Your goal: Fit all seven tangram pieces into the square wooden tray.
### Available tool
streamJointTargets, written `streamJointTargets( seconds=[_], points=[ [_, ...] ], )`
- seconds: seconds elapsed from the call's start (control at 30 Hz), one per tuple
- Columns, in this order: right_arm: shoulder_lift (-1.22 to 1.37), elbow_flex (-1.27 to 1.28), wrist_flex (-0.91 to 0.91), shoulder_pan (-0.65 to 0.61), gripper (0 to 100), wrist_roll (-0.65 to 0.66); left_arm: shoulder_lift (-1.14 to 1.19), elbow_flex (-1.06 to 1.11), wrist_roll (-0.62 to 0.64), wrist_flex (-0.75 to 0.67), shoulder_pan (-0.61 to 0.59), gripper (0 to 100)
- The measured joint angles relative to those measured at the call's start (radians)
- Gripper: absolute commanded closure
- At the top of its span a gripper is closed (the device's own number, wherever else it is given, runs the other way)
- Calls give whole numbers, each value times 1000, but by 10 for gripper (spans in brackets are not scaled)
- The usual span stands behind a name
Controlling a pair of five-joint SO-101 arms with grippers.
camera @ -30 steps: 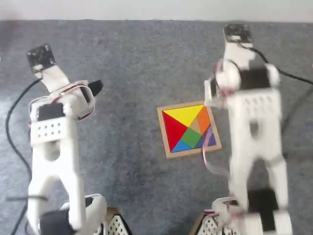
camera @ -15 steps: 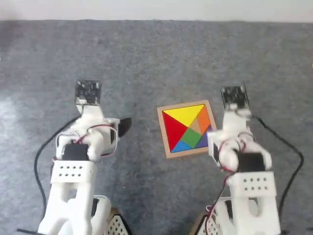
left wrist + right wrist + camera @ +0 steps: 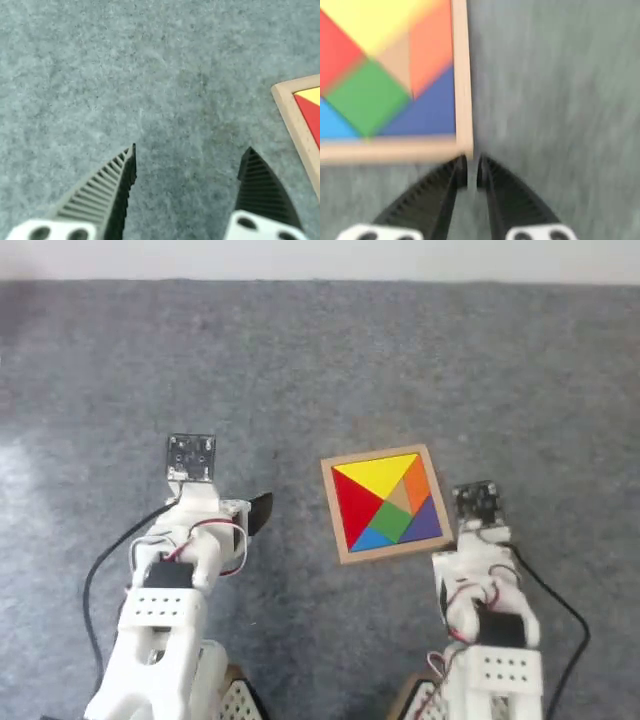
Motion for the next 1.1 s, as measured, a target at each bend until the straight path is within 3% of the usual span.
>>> streamJointTargets(
  seconds=[0.2,0.4,0.73,1.1],
  points=[
    [-175,2,203,0,946,31,-64,57,-2,-68,-58,681],
    [-269,0,416,0,949,35,-333,175,-26,-40,-72,681],
    [-275,0,442,0,949,38,-901,235,-28,384,-74,682],
    [-275,0,442,0,949,38,-916,235,-34,407,-71,682]
  ],
)
